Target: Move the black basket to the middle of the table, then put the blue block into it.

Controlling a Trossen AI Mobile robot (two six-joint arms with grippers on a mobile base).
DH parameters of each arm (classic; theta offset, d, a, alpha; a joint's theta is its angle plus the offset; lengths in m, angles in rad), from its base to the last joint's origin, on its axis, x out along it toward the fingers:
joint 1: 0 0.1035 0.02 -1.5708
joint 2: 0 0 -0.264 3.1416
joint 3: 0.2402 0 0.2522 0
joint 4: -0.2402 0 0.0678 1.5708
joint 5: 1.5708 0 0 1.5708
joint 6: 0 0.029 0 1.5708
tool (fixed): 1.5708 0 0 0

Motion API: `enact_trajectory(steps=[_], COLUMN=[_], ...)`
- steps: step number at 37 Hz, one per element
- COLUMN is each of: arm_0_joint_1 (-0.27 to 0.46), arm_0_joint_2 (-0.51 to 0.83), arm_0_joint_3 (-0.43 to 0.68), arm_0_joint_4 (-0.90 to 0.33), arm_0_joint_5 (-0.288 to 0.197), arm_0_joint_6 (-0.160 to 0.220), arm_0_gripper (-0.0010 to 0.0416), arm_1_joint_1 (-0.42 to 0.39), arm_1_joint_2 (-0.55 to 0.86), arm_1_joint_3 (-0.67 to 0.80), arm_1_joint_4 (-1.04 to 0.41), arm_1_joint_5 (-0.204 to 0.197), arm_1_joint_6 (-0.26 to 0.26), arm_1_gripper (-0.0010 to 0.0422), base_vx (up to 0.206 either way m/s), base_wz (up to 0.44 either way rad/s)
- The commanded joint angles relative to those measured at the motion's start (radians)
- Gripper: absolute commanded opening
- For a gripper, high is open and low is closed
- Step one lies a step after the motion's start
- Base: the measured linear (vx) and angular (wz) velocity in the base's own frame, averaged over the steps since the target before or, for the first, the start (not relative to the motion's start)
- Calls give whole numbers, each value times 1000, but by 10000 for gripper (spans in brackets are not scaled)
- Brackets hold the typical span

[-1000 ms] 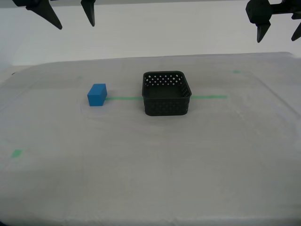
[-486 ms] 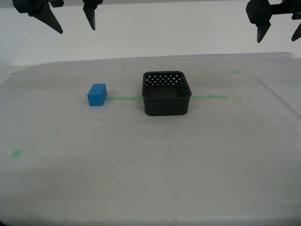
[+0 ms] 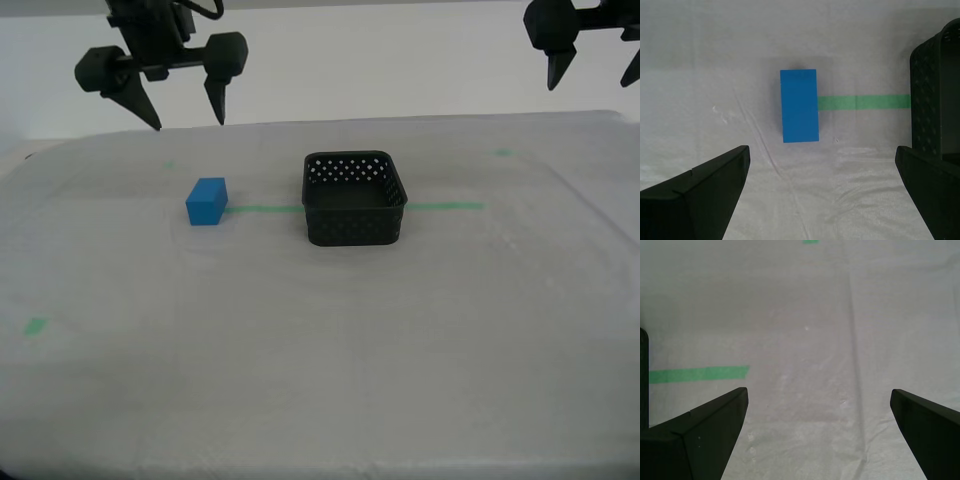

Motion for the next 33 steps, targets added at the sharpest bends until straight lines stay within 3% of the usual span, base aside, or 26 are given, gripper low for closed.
enact_trajectory(steps=[1, 18, 25, 33], arm_0_joint_1=[0, 0, 0, 0], arm_0_joint_2=[0, 0, 0, 0], arm_0_joint_3=[1, 1, 1, 1], arm_0_joint_4=[0, 0, 1, 0], arm_0_joint_5=[2, 2, 2, 2], arm_0_joint_6=[-1, 0, 0, 0], arm_0_gripper=[398, 398, 399, 399], arm_1_joint_1=[0, 2, 13, 27], arm_1_joint_2=[43, 203, 202, 232], arm_1_joint_3=[0, 35, 38, 38], arm_1_joint_4=[22, 82, 126, 126], arm_1_joint_5=[12, 17, -5, 14], arm_1_joint_6=[5, 0, -14, -18], arm_1_gripper=[401, 401, 401, 401], base_vx=[0, 0, 0, 0], base_wz=[0, 0, 0, 0])
